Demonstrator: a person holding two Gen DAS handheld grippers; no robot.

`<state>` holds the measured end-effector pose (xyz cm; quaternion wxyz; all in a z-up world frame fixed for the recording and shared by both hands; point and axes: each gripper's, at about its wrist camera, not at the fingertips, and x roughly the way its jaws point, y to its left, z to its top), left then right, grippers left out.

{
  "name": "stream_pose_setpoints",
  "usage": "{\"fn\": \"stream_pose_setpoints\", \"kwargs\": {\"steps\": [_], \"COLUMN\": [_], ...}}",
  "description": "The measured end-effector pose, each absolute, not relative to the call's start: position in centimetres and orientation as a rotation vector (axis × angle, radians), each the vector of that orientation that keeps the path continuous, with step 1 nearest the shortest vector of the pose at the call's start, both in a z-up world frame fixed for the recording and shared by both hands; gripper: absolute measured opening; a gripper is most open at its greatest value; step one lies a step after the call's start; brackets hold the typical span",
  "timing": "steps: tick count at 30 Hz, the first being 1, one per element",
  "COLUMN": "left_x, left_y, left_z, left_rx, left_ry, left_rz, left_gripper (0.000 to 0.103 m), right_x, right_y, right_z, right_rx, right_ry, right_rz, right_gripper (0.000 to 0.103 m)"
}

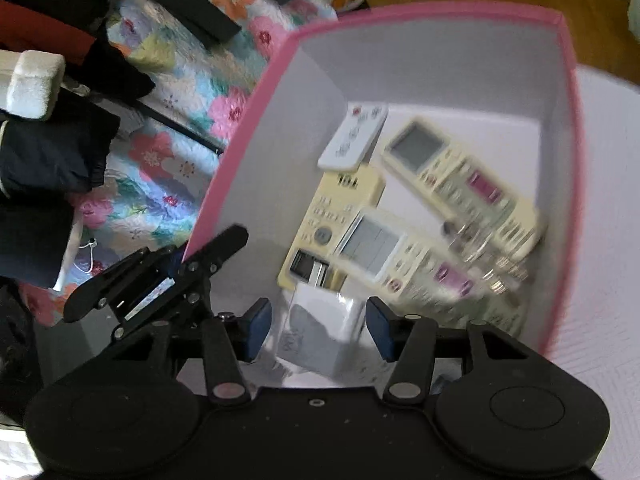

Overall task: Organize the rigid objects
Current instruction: 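Carry the flat white charger into the pink box and release it, then move the right tool back and grasp the square white charger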

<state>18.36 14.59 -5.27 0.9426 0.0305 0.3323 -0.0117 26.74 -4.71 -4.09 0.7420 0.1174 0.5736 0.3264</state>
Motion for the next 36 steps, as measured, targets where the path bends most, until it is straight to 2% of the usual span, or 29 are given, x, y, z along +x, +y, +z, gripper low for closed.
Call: {"fn": "stream_pose_setpoints", "kwargs": {"steps": [7, 10, 17, 24, 28, 36], "left_x": [18.4, 18.4, 18.6, 18.6, 18.6, 18.7], "left_y": [14.7, 14.8, 14.8, 14.8, 14.7, 14.6], "left_z": [-5.4, -5.4, -5.5, -5.5, -5.5, -5.5], "left_rx": [0.063, 0.063, 0.052, 0.052, 0.052, 0.05], "left_ry": [0.681, 0.682, 0.69, 0.69, 0.689, 0.689], "left_rz": [-0.022, -0.021, -0.02, -0.021, -0.021, -0.022], "left_gripper": [0.006, 0.006, 0.006, 0.006, 0.006, 0.006], "right_x": [25.7, 25.5, 25.2, 25.8, 27.7, 33.1], "right_y": [-12.1, -15.6, -21.4, -22.6, -23.1, -24.3], "right_z": [0.4, 1.4, -0.5, -4.0, -5.0, -8.6], "right_rx": [0.284, 0.277, 0.256, 0.089, 0.02, 0.041], "right_ry": [1.004, 0.959, 0.975, 0.96, 0.954, 1.1], "right_rz": [0.73, 0.63, 0.466, 0.348, 0.3, 0.241], "right_gripper": [0.058, 0.059, 0.059, 0.06, 0.063, 0.063]}}
